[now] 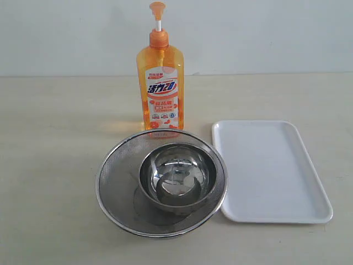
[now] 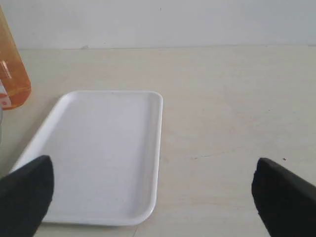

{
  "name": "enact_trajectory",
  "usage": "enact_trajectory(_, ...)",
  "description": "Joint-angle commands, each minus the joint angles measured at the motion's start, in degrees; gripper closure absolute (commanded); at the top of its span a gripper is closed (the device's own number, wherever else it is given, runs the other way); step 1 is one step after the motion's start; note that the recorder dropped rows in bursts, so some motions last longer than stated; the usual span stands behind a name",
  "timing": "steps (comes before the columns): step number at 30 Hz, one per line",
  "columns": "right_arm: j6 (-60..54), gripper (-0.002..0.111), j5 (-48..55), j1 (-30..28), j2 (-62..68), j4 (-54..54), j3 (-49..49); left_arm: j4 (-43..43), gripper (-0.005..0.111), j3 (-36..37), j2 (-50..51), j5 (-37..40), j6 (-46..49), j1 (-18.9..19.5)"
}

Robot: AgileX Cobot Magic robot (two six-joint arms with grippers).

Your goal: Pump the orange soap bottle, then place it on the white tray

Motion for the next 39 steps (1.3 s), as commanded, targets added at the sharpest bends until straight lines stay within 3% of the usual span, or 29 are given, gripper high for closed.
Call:
enact_trajectory(1, -0.1, 0.003, -0.6, -0.2, -0.3, 0.1, 0.0, -6.5, 0.102, -8.9, -0.1, -0.9, -0.5, 0.0)
enact_trajectory(7, -0.1, 0.003, 0.1, -0.2, -0.3, 0.1, 0.0, -19.0, 0.102, -18.8, -0.1, -0.9, -0.5, 0.0)
enact_trajectory(10, -0.1, 0.003, 0.1, -0.2, -0.3, 0.1, 0.0, -19.4, 0.102, -20.9, -0.1, -1.1, -0.5, 0.0)
enact_trajectory(24, -0.1, 0.003, 0.1, -0.2, -0.3, 0.1, 0.0, -23.3, 0.102, -21.4, 0.3, -12.0, 0.7, 0.0)
enact_trajectory(28, -0.1, 0.003, 0.1, -0.2, -0.3, 0.1, 0.0, -23.1, 0.102, -25.8, 11.2, -11.7, 4.9, -0.1)
enact_trajectory(31, -0.1, 0.003, 0.1, -0.2, -0.3, 0.1, 0.0, -23.5, 0.102, -35.6, 24.6, -5.0, 5.4, -0.1)
enact_trajectory(35, -0.1, 0.003, 0.1, -0.2, -0.3, 0.1, 0.0, -31.5, 0.102, -49.9, 40.9, 7.0, 20.5, -0.1)
enact_trajectory(39, -0.1, 0.003, 0.1, -0.2, -0.3, 0.1, 0.0, -52.0, 0.102, -56.5, 52.0, 10.9, 45.4, -0.1)
